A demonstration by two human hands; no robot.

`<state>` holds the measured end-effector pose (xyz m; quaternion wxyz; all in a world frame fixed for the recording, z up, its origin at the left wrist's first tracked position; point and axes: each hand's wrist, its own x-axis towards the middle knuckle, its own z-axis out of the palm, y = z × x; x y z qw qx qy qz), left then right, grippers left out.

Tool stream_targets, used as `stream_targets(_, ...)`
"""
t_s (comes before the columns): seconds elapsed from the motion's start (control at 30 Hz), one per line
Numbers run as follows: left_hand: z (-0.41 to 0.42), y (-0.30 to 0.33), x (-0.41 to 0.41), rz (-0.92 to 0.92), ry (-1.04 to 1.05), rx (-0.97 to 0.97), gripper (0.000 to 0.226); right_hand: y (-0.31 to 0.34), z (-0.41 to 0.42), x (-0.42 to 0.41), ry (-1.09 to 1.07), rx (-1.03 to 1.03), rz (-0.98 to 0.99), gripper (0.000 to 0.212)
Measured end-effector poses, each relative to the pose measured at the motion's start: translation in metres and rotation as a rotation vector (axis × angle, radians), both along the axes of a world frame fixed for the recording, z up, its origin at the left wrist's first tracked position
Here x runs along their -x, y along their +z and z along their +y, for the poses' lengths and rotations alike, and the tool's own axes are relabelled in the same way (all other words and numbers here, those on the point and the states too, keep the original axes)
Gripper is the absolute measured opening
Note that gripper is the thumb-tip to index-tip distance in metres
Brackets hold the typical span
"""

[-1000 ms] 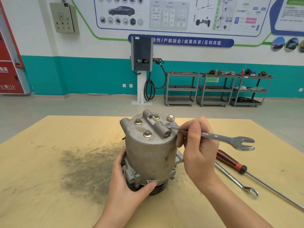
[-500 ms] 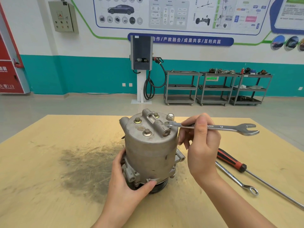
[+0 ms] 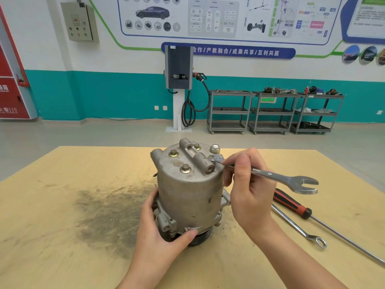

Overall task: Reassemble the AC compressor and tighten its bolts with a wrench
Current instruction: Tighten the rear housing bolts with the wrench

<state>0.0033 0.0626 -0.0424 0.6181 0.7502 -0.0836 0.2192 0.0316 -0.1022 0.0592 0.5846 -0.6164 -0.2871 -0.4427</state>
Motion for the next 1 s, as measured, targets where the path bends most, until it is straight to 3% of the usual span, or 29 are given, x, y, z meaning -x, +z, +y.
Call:
stream_targets(0.23,0.000,0.000,0.000,0.003,0.003,-0.004,0.102,0.001,-0.001,0.002,-0.035,0.014,-0.006,0.040)
stream_targets(0.47,0.000,0.000,0.000,0.002,-0.011,0.010,0.102,0.018,-0.006,0.008,-0.005,-0.106,0.092,0.033)
stream_targets(0.63,0.001,-0.002,0.000,0.015,-0.016,0.024,0.104,0.039,-0.049,0.011,-0.049,-0.123,0.118,0.029)
stream_targets(0.83,0.001,-0.003,-0.002,0.012,-0.018,0.031,0.104,-0.013,-0.109,0.009,-0.287,0.469,0.492,0.016)
stream_targets(1.0,0.000,-0.001,0.001,0.000,-0.015,0.023,0.101,-0.058,-0.128,0.021,-0.510,1.183,0.250,0.016)
